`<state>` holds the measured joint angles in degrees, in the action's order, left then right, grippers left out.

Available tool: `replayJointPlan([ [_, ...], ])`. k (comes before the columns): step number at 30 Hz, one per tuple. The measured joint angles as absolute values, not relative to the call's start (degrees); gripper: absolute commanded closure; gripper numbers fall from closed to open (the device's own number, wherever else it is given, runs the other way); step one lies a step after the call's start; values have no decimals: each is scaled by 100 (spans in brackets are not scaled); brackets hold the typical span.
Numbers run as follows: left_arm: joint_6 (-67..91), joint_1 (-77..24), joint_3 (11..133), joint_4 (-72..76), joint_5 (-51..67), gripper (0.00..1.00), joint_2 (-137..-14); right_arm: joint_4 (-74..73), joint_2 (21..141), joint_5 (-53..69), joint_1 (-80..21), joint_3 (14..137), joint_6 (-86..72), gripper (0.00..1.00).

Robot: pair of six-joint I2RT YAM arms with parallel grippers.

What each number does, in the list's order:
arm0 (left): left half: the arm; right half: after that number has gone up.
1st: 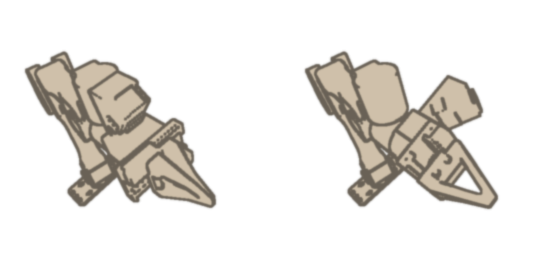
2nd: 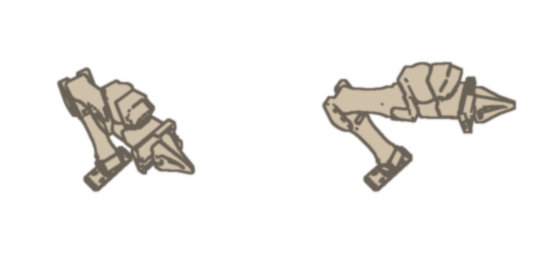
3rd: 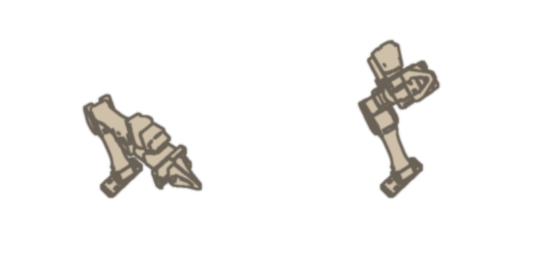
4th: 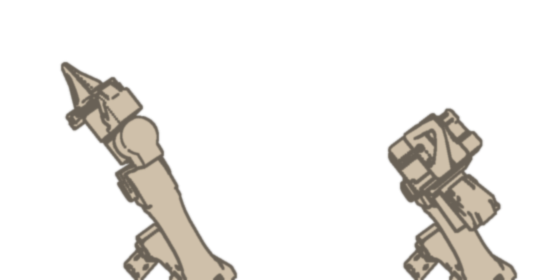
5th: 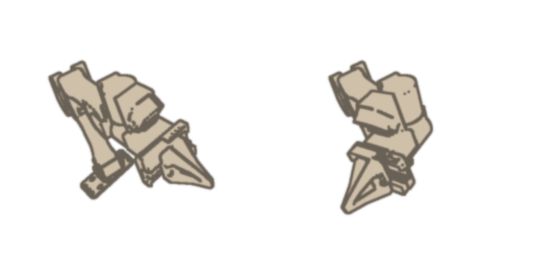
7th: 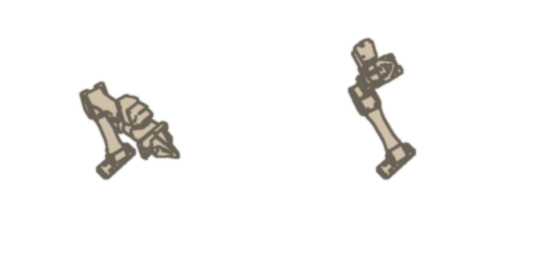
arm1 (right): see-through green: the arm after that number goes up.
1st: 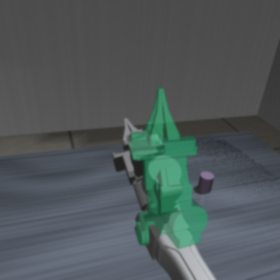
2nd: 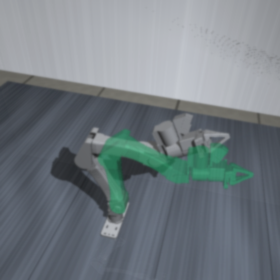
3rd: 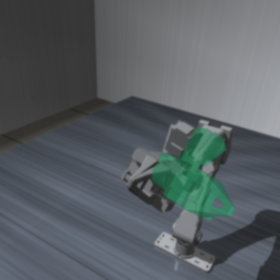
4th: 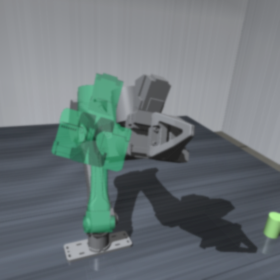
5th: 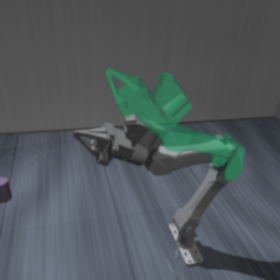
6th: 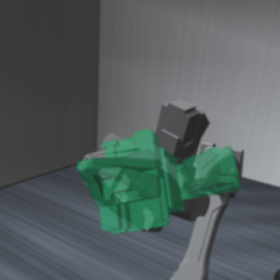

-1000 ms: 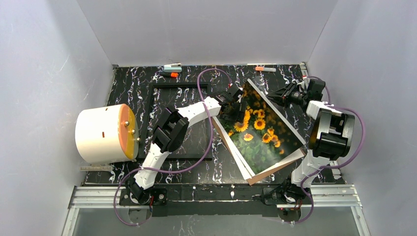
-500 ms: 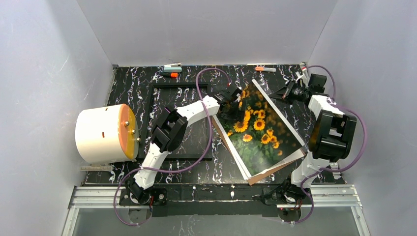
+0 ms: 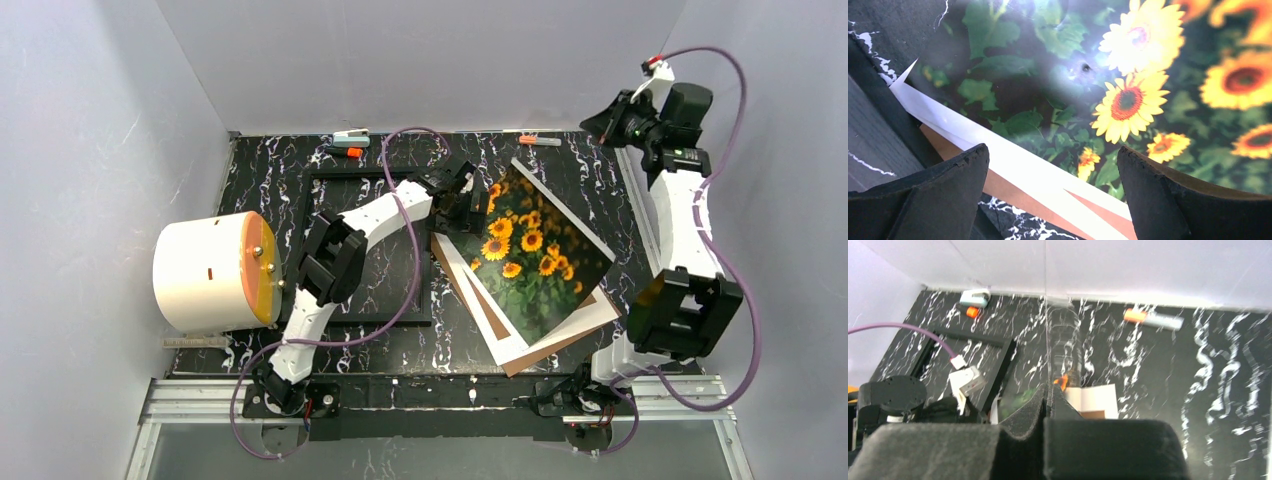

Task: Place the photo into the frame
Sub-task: Pick up the photo frame item at the center of the board, then move the photo frame to the center of the board.

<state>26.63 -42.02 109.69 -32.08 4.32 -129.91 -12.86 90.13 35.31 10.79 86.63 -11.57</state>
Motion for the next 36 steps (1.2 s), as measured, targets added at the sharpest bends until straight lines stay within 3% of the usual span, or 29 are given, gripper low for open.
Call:
replayJointPlan([
  [9,2696,-4200,11133,-3398,154,2,-12241,-1369,8307,2862,928,9548,-1050,99],
  [17,2862,-3887,11201,-3625,-591,2,-11192,-1345,8250,3087,856,10755,-1568,99],
  [27,2875,-3430,9793,-3745,-1212,2,-9677,-1002,7745,3288,368,10136,-3599,99],
  [36,2919,-3430,8552,-3594,-325,10,-10106,-1463,7760,2711,202,9946,-4134,99],
])
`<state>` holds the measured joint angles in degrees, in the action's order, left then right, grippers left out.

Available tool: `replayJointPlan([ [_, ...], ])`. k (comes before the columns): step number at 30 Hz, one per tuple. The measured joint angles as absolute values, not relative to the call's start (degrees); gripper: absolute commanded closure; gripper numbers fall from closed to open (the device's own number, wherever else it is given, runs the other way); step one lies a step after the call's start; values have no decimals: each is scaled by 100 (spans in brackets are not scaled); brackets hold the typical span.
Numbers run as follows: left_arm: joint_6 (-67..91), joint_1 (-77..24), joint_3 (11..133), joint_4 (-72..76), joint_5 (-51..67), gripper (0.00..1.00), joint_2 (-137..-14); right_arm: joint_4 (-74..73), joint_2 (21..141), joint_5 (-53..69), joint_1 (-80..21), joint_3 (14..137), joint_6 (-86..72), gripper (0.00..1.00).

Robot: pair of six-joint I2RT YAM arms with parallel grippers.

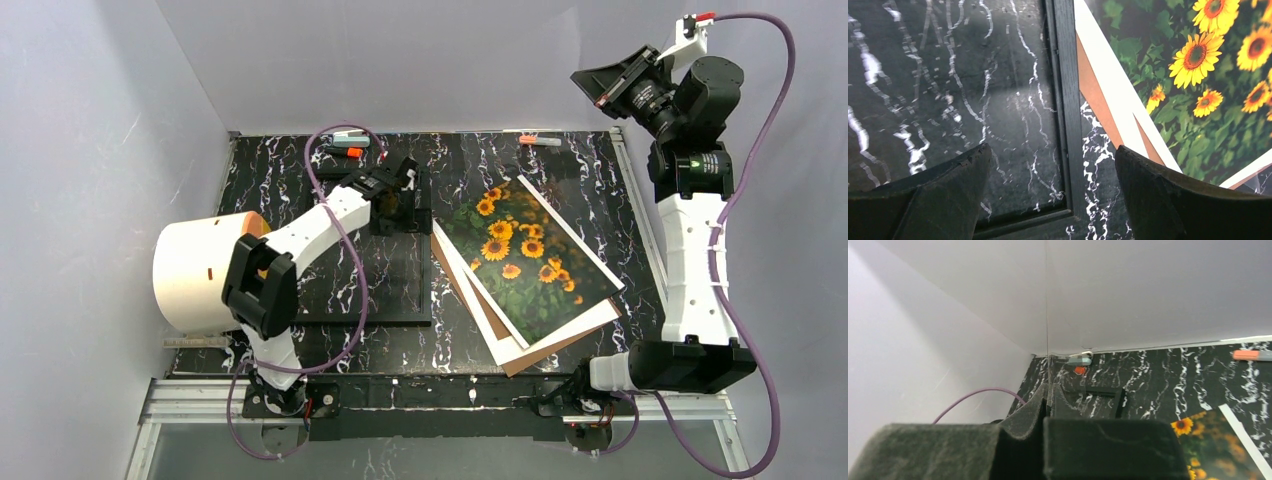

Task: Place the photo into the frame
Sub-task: Move the photo frame to the center of the board.

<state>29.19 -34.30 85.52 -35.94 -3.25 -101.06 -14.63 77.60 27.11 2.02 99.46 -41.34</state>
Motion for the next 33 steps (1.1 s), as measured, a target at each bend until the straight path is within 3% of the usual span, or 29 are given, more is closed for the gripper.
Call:
replayJointPlan([
  [4,3037,-3439,8543,-3363,10,5,-10591,-1721,7817,2340,183,9894,-3868,99],
  [8,3162,-3487,8552,-3111,202,7,-11087,-1990,7889,2010,185,9835,-3548,99],
  [14,3286,-3573,8799,-3009,370,23,-11852,-2248,7924,1715,185,9832,-3227,99],
  [18,3312,-3660,9041,-2805,561,29,-11992,-2346,7924,1601,185,9835,-3120,99],
  [33,3920,-4222,9159,-1885,1500,25,-12182,-2405,7994,1525,185,9835,-3116,99],
])
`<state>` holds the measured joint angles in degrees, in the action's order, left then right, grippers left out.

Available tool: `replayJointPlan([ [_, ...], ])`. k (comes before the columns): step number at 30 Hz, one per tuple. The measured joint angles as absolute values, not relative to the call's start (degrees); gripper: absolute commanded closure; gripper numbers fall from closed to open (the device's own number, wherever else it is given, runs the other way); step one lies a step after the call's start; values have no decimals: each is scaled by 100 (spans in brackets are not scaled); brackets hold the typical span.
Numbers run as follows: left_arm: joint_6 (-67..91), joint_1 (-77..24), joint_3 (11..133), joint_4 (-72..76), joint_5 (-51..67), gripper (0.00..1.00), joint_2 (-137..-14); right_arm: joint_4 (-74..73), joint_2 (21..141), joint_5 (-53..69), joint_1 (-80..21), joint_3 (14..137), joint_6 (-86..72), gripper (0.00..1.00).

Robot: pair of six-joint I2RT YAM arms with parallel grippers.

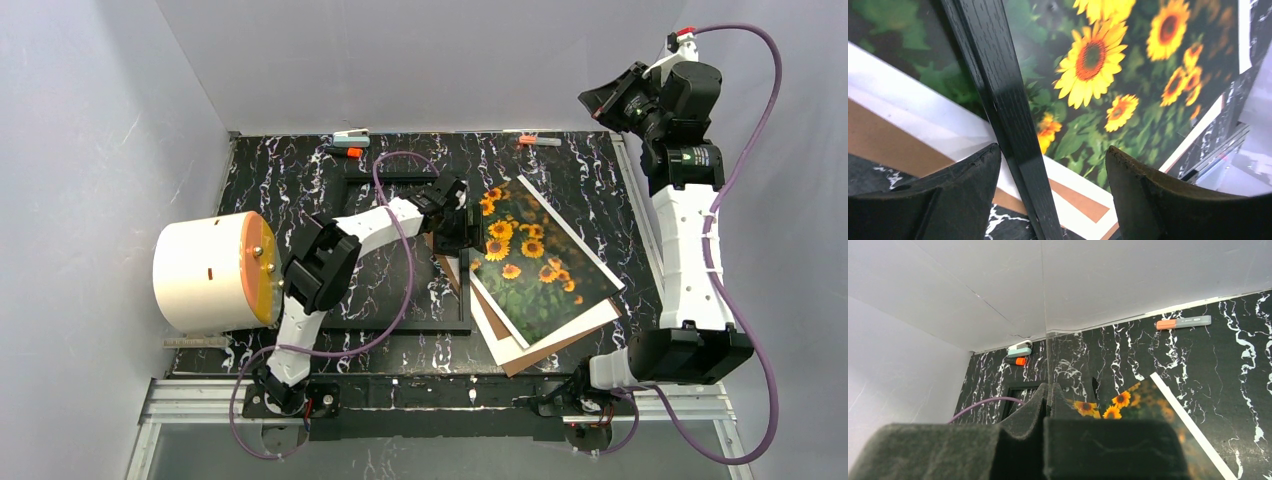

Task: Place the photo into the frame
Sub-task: Move the photo frame to the center of the board, then adjust the photo frame item.

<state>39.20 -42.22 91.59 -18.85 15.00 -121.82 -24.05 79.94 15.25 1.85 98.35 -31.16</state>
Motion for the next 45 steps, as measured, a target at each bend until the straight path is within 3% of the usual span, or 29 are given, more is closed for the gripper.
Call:
replayJointPlan([
  [7,4088,-4108,9371,-1986,921,21,-11937,-2386,8036,1684,185,9837,-3284,99],
  [14,3848,-3188,9153,-2080,836,2,-10580,-1988,8047,2150,185,9856,-3645,99],
  [23,3597,-2344,10221,-1463,1802,2,-10221,-915,8267,2842,185,10189,-4967,99],
  [31,5349,-1730,9695,838,3592,2,-10162,161,8309,2982,185,10298,-6746,99],
  [45,6399,-1865,8962,3332,3817,2,-9870,486,8322,2978,172,10709,-8556,99],
])
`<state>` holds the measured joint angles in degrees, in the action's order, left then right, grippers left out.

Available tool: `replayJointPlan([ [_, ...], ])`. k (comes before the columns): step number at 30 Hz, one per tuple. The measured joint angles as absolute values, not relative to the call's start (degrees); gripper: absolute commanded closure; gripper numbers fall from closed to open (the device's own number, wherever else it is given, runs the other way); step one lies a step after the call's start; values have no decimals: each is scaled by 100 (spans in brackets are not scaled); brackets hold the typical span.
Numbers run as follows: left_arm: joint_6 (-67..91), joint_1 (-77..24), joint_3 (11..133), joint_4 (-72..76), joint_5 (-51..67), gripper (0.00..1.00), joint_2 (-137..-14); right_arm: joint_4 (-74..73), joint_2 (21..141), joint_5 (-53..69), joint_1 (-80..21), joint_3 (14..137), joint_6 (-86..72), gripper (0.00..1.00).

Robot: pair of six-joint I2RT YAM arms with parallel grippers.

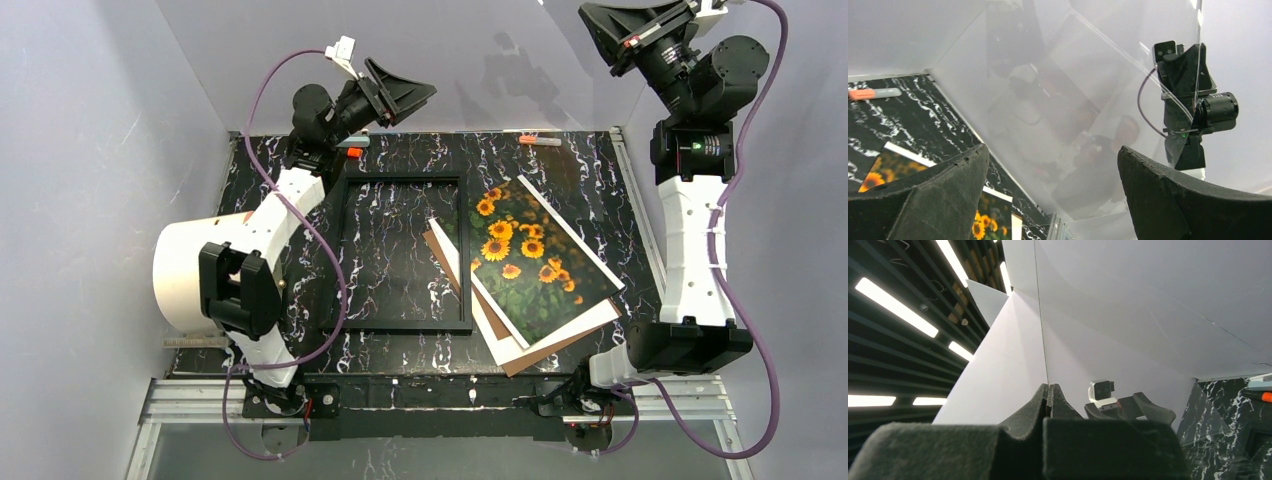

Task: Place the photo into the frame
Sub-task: Adjust the photo frame item.

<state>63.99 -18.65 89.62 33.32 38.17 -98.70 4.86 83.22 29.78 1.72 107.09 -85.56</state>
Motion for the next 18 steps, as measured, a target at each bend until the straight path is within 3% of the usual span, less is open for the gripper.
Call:
replayJointPlan([
  [18,7004,-2392,9323,4375,4150,1,-10525,491,8324,3116,130,10899,-9443,99],
])
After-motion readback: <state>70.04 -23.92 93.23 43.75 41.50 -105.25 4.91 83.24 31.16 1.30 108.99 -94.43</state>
